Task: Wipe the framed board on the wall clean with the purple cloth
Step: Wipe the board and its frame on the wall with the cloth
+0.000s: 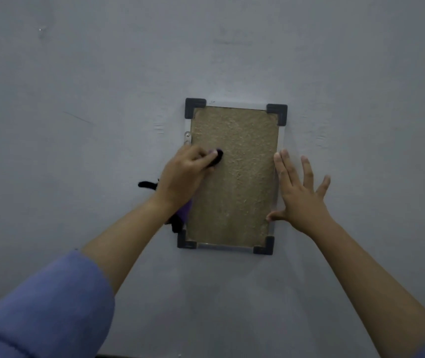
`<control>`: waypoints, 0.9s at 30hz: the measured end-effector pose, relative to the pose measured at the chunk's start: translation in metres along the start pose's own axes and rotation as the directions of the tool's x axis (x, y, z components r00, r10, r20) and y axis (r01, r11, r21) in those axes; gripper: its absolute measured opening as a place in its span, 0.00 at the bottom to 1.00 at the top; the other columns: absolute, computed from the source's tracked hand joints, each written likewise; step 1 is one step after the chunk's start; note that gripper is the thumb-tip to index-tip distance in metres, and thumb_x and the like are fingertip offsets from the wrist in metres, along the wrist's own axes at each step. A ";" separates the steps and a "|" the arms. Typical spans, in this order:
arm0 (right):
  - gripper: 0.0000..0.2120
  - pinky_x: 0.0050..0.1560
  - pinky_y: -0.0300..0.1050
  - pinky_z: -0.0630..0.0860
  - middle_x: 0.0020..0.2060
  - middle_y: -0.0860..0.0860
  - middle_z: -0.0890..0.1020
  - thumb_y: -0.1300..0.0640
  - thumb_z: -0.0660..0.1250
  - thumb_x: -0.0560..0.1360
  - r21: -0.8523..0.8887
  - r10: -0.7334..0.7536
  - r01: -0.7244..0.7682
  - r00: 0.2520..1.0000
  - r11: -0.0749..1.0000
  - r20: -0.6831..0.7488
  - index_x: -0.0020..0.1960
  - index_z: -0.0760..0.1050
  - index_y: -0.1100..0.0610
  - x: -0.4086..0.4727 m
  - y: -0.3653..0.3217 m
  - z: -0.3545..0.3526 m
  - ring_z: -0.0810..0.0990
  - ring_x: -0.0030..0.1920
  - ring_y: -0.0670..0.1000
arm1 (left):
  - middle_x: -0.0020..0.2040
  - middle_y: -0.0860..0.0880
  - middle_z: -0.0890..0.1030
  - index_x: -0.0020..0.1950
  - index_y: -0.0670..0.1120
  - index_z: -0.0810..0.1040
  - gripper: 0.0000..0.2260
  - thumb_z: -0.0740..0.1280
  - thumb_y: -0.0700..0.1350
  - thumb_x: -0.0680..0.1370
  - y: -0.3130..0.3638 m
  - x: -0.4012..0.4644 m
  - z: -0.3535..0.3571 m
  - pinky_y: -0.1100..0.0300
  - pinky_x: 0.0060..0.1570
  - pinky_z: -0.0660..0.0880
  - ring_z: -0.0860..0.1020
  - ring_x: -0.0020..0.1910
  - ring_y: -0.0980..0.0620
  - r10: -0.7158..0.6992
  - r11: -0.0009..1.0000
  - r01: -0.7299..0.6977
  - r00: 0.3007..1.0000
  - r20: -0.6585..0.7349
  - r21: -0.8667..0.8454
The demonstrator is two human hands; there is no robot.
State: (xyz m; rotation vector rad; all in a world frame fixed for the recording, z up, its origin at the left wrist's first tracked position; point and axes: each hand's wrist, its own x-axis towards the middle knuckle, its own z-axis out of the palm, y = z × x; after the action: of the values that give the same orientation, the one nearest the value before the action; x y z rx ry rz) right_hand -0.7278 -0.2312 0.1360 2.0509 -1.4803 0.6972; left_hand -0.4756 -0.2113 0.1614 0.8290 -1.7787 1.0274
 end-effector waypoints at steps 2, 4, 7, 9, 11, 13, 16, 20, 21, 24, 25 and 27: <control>0.65 0.64 0.76 0.45 0.68 0.43 0.24 0.35 0.73 0.60 -0.009 0.003 -0.003 1.000 1.000 -0.003 0.70 0.23 0.50 0.000 0.000 0.000 0.32 0.73 0.59 | 0.45 0.41 0.79 0.57 0.39 0.80 0.11 0.62 0.39 0.77 0.015 -0.026 0.014 0.52 0.37 0.76 0.76 0.41 0.44 0.189 0.981 -0.182 0.977 0.104 -0.067; 0.65 0.64 0.76 0.45 0.68 0.43 0.25 0.34 0.72 0.60 -0.017 0.000 0.000 1.000 1.000 0.003 0.71 0.24 0.50 0.000 0.000 -0.001 0.32 0.73 0.59 | 0.46 0.43 0.79 0.57 0.40 0.79 0.13 0.60 0.38 0.77 0.028 -0.054 0.024 0.54 0.34 0.76 0.75 0.42 0.46 0.347 0.937 -0.325 0.906 0.242 -0.126; 0.65 0.64 0.76 0.46 0.68 0.43 0.25 0.34 0.72 0.60 -0.021 0.001 -0.001 1.000 1.000 -0.001 0.71 0.24 0.50 0.001 0.001 0.001 0.32 0.73 0.59 | 0.47 0.45 0.79 0.58 0.42 0.78 0.12 0.63 0.37 0.76 0.033 -0.071 0.029 0.54 0.32 0.76 0.72 0.44 0.49 0.386 0.922 -0.361 0.872 0.300 -0.136; 0.65 0.64 0.76 0.46 0.68 0.43 0.24 0.34 0.72 0.60 -0.028 -0.001 0.001 1.000 1.000 -0.006 0.71 0.24 0.50 0.001 0.001 0.002 0.32 0.73 0.59 | 0.45 0.44 0.79 0.58 0.42 0.78 0.12 0.66 0.36 0.75 0.030 -0.056 0.024 0.55 0.32 0.75 0.72 0.42 0.49 0.291 0.955 -0.275 0.940 0.177 -0.112; 0.65 0.64 0.76 0.45 0.68 0.43 0.24 0.35 0.73 0.60 -0.020 -0.001 0.001 1.000 1.000 -0.007 0.70 0.23 0.50 0.001 0.001 0.002 0.32 0.73 0.59 | 0.42 0.43 0.79 0.58 0.42 0.80 0.12 0.65 0.40 0.76 0.024 -0.028 0.012 0.55 0.30 0.73 0.72 0.39 0.47 0.134 0.989 -0.134 0.991 -0.006 -0.063; 0.65 0.64 0.76 0.45 0.68 0.43 0.25 0.35 0.73 0.60 -0.015 -0.005 0.004 1.000 1.000 -0.011 0.70 0.23 0.50 0.001 0.001 0.002 0.32 0.73 0.59 | 0.43 0.43 0.80 0.57 0.41 0.80 0.13 0.64 0.43 0.76 0.015 -0.001 0.000 0.54 0.32 0.73 0.74 0.39 0.44 -0.030 0.999 0.025 0.990 -0.136 -0.036; 0.65 0.64 0.76 0.45 0.69 0.44 0.25 0.35 0.73 0.60 -0.016 -0.003 0.003 1.000 1.000 -0.017 0.69 0.22 0.50 0.001 0.001 0.003 0.32 0.73 0.59 | 0.44 0.43 0.81 0.57 0.41 0.80 0.13 0.66 0.41 0.74 0.008 0.008 0.001 0.53 0.34 0.75 0.75 0.40 0.42 -0.123 0.992 0.121 0.983 -0.133 -0.025; 0.65 0.64 0.76 0.46 0.69 0.44 0.25 0.34 0.72 0.60 -0.030 -0.004 0.003 1.000 1.000 -0.028 0.70 0.22 0.50 0.002 0.001 0.004 0.32 0.73 0.60 | 0.43 0.44 0.80 0.55 0.42 0.81 0.11 0.65 0.40 0.75 0.025 -0.028 0.026 0.55 0.35 0.74 0.73 0.40 0.46 0.091 0.993 -0.088 0.995 0.032 -0.076; 0.65 0.64 0.76 0.46 0.69 0.44 0.25 0.34 0.72 0.60 -0.034 -0.002 0.001 1.000 0.999 -0.029 0.69 0.22 0.50 0.001 0.001 0.004 0.32 0.73 0.60 | 0.44 0.45 0.80 0.55 0.41 0.81 0.11 0.64 0.40 0.74 0.030 -0.040 0.032 0.56 0.37 0.73 0.72 0.40 0.47 0.160 0.983 -0.152 0.984 0.078 -0.099; 0.65 0.64 0.76 0.46 0.69 0.44 0.25 0.34 0.72 0.60 -0.038 -0.006 0.004 0.999 0.999 -0.033 0.70 0.23 0.50 0.001 0.001 0.003 0.32 0.73 0.60 | 0.45 0.47 0.80 0.55 0.43 0.81 0.13 0.69 0.36 0.72 0.040 -0.067 0.041 0.58 0.34 0.74 0.70 0.43 0.52 0.274 0.960 -0.256 0.939 0.207 -0.113; 0.64 0.64 0.76 0.46 0.69 0.44 0.25 0.34 0.72 0.60 -0.036 -0.005 0.004 0.999 0.999 -0.033 0.70 0.23 0.50 0.001 0.001 0.003 0.32 0.73 0.60 | 0.45 0.47 0.80 0.56 0.43 0.80 0.13 0.70 0.36 0.71 0.040 -0.070 0.042 0.58 0.33 0.75 0.70 0.43 0.52 0.273 0.961 -0.253 0.937 0.219 -0.115; 0.64 0.64 0.76 0.45 0.70 0.44 0.26 0.35 0.72 0.61 -0.034 -0.002 0.001 1.000 0.999 -0.031 0.71 0.24 0.50 0.002 0.002 0.003 0.32 0.73 0.59 | 0.44 0.46 0.80 0.56 0.43 0.80 0.12 0.66 0.38 0.74 0.041 -0.062 0.038 0.56 0.32 0.74 0.70 0.42 0.51 0.201 0.975 -0.179 0.965 0.170 -0.135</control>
State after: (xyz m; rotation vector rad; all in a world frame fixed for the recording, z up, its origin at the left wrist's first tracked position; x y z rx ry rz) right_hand -0.7287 -0.2350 0.1348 2.0077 -1.4632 0.6954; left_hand -0.5012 -0.2212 0.0824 0.7069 -2.0874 0.9814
